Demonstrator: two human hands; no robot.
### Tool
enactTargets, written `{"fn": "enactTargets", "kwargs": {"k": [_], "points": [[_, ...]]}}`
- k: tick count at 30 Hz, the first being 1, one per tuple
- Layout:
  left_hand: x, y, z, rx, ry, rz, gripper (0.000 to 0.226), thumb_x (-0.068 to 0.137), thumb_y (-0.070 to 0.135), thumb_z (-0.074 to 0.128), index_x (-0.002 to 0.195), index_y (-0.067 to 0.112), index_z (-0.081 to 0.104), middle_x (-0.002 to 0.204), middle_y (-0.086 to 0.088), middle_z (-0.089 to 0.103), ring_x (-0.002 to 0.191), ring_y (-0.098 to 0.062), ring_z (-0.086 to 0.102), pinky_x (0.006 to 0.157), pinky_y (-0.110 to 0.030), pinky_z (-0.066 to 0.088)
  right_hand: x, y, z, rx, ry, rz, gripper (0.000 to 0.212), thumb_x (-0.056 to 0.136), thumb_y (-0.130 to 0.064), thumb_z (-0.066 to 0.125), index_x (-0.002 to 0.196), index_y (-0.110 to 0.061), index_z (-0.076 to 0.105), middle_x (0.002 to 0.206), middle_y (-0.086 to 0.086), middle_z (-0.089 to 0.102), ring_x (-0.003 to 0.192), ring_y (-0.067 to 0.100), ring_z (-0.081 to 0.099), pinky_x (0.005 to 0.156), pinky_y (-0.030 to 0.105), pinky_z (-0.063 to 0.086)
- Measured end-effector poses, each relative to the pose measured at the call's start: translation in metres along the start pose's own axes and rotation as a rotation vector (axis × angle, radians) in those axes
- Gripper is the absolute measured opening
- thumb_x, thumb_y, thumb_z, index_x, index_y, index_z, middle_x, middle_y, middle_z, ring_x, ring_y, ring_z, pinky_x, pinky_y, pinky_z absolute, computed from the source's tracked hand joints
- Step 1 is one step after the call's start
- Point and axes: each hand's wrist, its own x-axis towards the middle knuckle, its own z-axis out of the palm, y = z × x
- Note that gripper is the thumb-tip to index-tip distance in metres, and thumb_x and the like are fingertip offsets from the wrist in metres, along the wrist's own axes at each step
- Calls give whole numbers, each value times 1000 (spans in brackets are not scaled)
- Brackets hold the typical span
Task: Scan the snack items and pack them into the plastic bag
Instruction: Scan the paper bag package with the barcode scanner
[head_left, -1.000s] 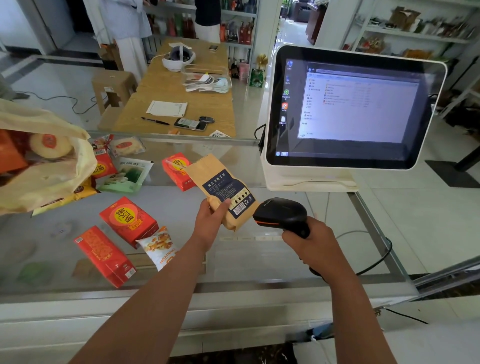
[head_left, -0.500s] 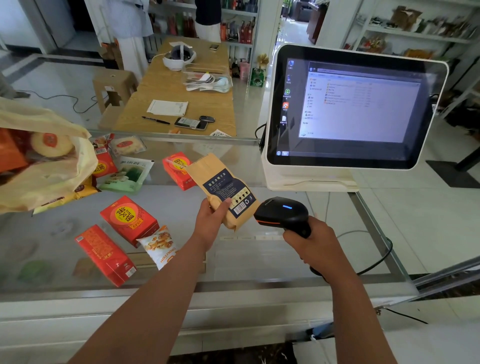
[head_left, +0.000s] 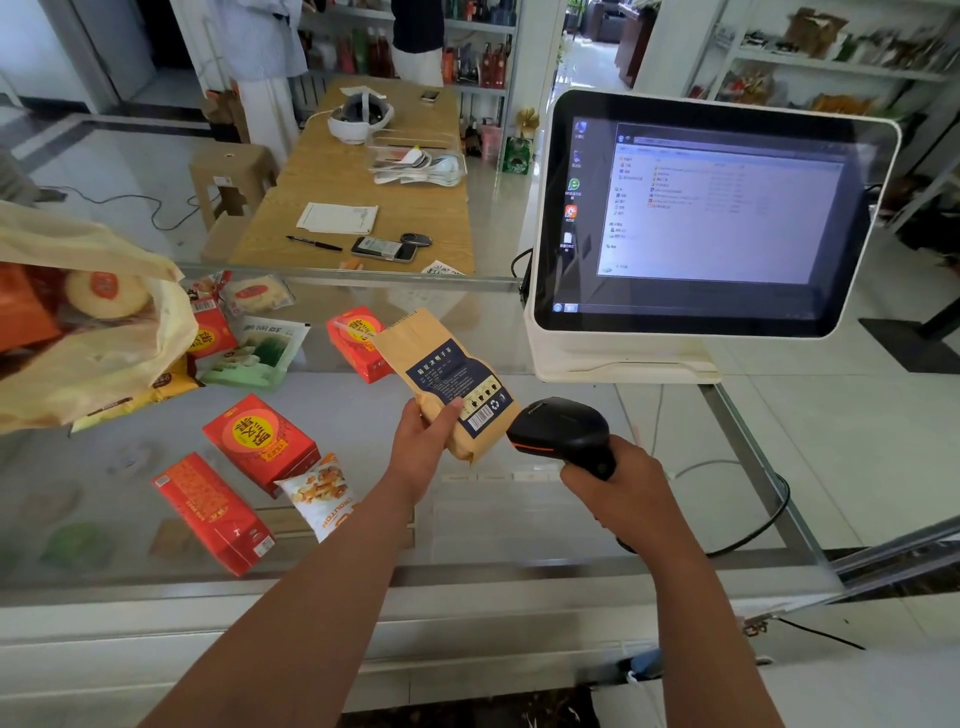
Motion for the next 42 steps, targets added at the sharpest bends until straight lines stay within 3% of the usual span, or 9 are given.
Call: {"fn": "enactTargets", "kwargs": {"k": [4,12,17,25,36,40,42], "points": [[0,1,0,-3,4,-2,39,93,31,61,127,16,47,118,-4,66,107,-19,65,97,-44,51,2,7,8,-21,14,-12,10,82,-20,66,86,-18,57,67,-4,56,65,8,54,58,16,37],[0,2,2,3,20,-5,41,94,30,59,130,14,47,119,-4,65,106,-18,65,92,-38,54,6,21,23,62,-30,-3,27,83,-25,69,102,-28,50,83,-11,60,77,4,58,62,8,37],[-1,3,2,10,27,-7,39,95,30,58,128,14,48,116,-3,67,104,-17,66,87,-34,56,10,29,31,45,-23,23,37,84,-26,70,115,-21,49,91,-5,58,77,4,54,61,6,35],[-2,6,3,-7,47,-29,38,95,29,57,129,14,48,117,-4,67,103,-17,67,83,-31,55,19,46,53,-59,81,25,49,81,-24,74,121,-12,49,105,7,61,97,20,58,81,25,45],[2,17,2,-118,73,-165,37,95,31,58,126,12,52,114,-8,68,103,-20,66,81,-33,54,18,47,66,-172,144,33,48,80,-26,74,121,-12,54,109,7,60,104,21,56,88,26,43],[-2,34,-19,-65,28,-199,38,91,30,64,123,12,55,113,-8,69,99,-21,67,77,-34,56,3,13,71,-253,298,-37,44,86,-28,67,124,-10,55,120,10,56,114,23,48,94,26,36],[-10,52,-35,13,-6,-169,35,88,27,68,118,14,58,109,-6,70,93,-18,68,72,-30,55,-4,-20,79,-168,320,-92,49,88,-31,64,131,-12,49,129,8,51,120,21,44,96,25,33]]}}
